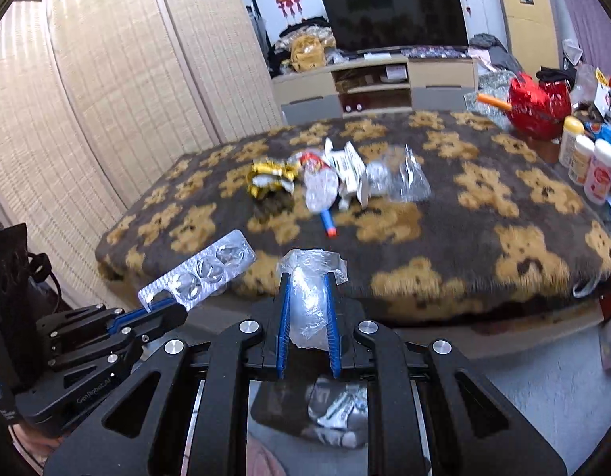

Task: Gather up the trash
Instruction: 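Lower both held items into the black bin and open both grippers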

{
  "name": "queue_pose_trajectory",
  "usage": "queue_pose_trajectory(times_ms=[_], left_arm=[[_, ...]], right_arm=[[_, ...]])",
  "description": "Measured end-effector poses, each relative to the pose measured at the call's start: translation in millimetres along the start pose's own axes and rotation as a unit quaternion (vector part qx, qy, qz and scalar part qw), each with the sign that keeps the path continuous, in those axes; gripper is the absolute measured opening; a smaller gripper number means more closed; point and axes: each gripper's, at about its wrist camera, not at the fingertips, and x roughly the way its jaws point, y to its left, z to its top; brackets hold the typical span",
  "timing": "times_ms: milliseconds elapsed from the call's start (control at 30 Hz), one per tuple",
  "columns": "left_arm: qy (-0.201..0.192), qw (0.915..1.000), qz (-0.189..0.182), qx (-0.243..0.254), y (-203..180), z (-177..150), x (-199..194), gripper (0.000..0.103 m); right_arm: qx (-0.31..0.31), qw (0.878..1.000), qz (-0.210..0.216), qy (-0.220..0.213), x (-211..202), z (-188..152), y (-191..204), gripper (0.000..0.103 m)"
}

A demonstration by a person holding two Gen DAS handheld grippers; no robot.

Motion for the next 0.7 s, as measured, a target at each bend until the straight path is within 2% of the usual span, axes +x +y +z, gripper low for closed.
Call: queue_pose_trajectory(times_ms=[167, 467, 700], left_arm=[[0.037, 0.9992, -0.012, -0.004, 1, -33, 19, 0.006], [0.110, 0.9934, -0.018, -0.027, 9, -73, 73, 0.006], [0.148, 0.9880, -0.023, -0.040, 16, -88, 105, 0.006]], right_arm=[[0.008, 0.999, -0.009, 0.040, 19, -32, -7, 0.017], [0.035, 0.991, -0.017, 0.129, 85, -77, -24, 0.018], [0.051, 0.986, -0.019, 0.160, 113, -93, -32, 0.020]])
